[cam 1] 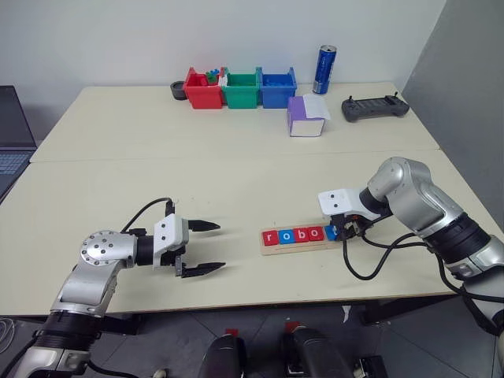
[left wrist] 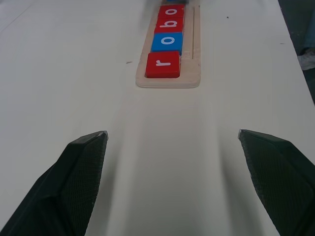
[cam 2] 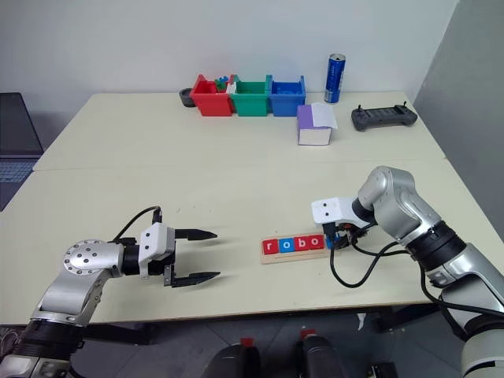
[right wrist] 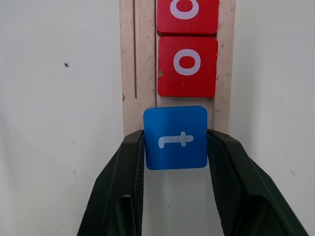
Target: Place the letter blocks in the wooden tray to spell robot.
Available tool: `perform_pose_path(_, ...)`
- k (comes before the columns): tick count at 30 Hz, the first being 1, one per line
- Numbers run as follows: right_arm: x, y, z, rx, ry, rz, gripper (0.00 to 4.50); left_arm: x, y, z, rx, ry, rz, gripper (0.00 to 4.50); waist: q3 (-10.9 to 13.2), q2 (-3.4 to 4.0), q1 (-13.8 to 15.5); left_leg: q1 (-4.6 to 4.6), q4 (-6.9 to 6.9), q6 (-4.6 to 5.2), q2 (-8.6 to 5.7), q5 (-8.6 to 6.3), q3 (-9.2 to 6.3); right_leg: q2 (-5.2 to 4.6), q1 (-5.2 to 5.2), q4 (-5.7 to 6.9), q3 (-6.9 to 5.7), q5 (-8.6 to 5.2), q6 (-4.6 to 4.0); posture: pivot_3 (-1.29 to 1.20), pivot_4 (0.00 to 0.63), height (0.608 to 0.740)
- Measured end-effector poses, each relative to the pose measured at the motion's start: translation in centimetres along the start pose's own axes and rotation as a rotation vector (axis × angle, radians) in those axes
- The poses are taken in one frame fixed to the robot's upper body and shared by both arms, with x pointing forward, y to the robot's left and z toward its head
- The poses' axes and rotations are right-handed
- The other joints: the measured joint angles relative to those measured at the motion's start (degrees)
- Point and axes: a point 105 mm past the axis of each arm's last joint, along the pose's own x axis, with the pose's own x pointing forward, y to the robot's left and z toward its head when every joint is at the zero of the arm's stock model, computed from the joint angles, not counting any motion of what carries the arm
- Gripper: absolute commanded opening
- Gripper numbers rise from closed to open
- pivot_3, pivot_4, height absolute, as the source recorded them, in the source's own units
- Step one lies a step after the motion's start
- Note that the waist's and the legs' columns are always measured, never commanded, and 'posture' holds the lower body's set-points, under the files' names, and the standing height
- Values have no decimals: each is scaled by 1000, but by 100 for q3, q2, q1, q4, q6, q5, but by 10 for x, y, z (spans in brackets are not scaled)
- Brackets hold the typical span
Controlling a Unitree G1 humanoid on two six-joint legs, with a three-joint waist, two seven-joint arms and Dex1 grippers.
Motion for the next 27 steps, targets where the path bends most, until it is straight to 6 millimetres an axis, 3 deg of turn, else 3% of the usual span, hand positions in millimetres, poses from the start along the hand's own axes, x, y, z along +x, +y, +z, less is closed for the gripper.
perform_pose_path(27,4,-6,14,-44,15,-12,1453,2,1,5,-5,-1,8,4500,-1,-1,-5,0,1,0,0,0,0,0,0,2,-1,0,0,0,150,740)
